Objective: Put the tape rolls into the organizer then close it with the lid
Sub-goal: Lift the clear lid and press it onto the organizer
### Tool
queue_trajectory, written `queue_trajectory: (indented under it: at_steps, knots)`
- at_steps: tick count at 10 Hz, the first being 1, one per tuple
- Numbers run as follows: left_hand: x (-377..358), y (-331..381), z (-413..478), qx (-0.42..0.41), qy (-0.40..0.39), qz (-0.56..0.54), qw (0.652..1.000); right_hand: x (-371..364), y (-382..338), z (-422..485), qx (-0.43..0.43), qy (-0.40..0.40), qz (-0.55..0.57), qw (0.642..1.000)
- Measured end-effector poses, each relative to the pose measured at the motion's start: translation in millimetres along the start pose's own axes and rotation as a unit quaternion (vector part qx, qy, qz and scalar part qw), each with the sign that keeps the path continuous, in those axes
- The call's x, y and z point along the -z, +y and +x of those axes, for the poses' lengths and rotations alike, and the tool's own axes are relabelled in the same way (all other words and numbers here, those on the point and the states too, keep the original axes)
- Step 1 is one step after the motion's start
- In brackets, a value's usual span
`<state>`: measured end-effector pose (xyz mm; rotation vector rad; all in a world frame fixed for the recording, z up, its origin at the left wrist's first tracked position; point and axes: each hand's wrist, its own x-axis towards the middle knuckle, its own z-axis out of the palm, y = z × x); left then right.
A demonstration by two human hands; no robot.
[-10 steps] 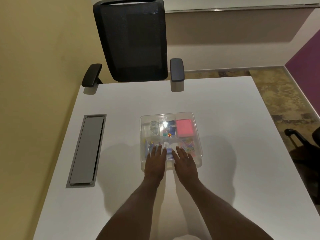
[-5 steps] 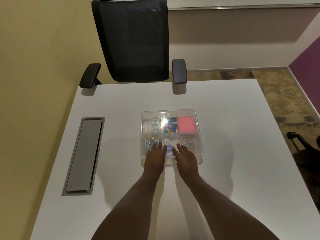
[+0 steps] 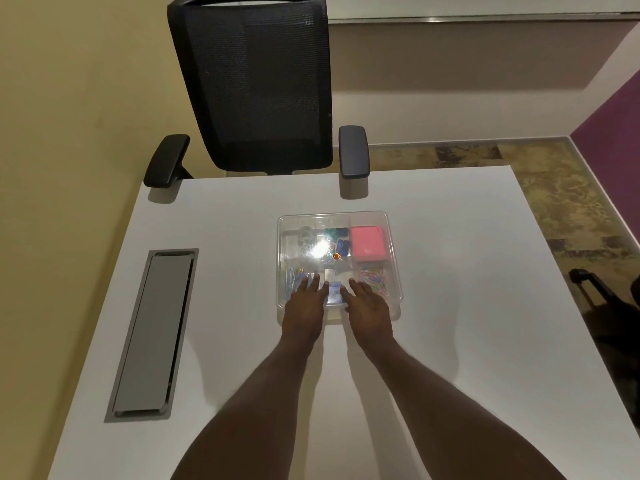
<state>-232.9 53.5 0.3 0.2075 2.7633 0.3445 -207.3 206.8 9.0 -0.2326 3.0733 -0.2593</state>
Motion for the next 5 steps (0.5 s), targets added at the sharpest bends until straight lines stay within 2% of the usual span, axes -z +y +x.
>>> queue_trajectory:
  at_steps: [1,3,4,5]
  knots:
    - [-1.1,0.6,-1.5,0.003,0.008,-0.002,1.000,-0.8,-0.4,2.6,-0.008,-0.023,0.021,0.999]
    - [-2.6,3.5,-12.5,-0.006,0.002,-0.013,1.000,9.5,-3.7,-5.1,0.035,0.012,-0.013,0.999]
    - [-0.5,5.4,-33.6,-0.005,0.019,-0.008,1.000,18.0,-7.6,-20.0,0.083,0.056,-0.008,0.995]
    - [0.0,8.0,-45.9,-0.002,0.028,-0.014,1.000,19.6,-9.9,-27.9,0.094,0.064,-0.023,0.993]
